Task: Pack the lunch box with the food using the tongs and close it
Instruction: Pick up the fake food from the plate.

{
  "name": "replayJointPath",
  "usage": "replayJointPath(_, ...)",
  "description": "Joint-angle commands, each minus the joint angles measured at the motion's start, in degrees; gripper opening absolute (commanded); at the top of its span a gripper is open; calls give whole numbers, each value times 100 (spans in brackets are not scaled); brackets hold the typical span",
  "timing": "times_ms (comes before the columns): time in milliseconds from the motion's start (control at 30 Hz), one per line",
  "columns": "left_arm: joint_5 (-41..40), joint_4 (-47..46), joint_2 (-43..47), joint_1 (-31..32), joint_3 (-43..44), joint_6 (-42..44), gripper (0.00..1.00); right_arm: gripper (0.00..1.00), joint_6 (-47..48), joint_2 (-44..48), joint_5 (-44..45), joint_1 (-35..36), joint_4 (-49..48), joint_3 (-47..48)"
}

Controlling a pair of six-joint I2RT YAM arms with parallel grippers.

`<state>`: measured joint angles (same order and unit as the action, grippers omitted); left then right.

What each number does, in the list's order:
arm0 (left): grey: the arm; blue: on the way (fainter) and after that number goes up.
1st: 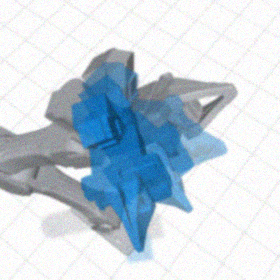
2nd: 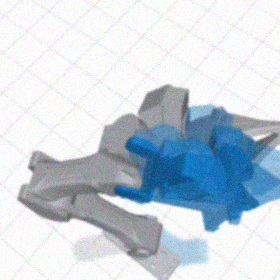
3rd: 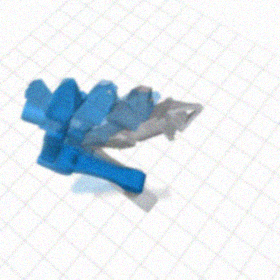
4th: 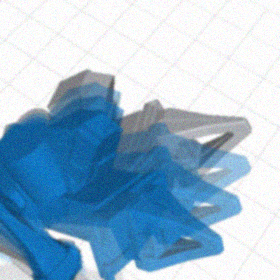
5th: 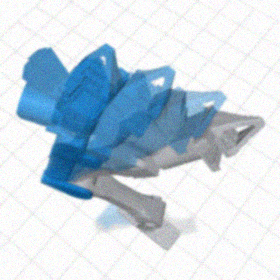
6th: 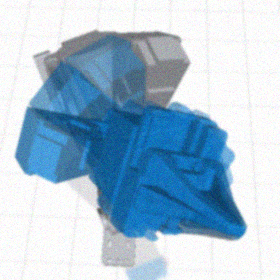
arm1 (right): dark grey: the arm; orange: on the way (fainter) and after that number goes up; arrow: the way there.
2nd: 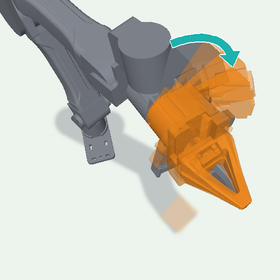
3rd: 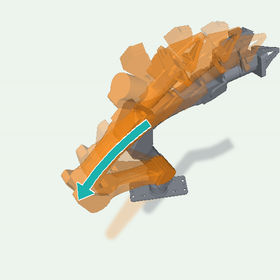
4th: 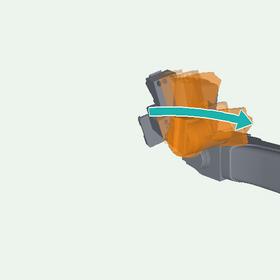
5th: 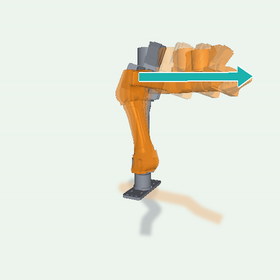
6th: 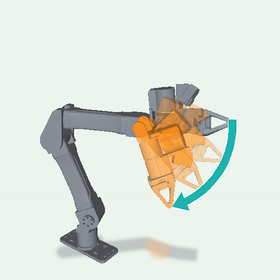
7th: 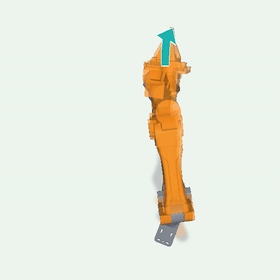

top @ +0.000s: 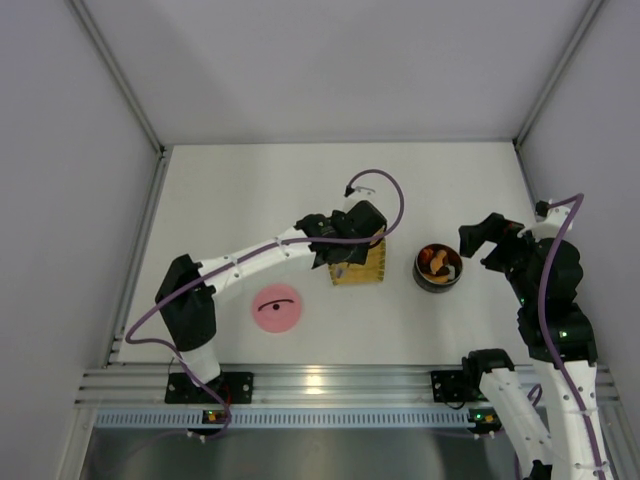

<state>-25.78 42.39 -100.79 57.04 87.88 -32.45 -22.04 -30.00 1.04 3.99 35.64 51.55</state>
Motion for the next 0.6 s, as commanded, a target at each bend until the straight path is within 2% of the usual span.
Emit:
replayJointPath(0, 205, -539, 60, -17, -16, 81, 51, 100, 60, 12, 19, -56, 75, 206)
replayJointPath(567, 389, -565, -151, -131, -60, 28, 51, 100, 86, 29, 28, -56, 75, 189)
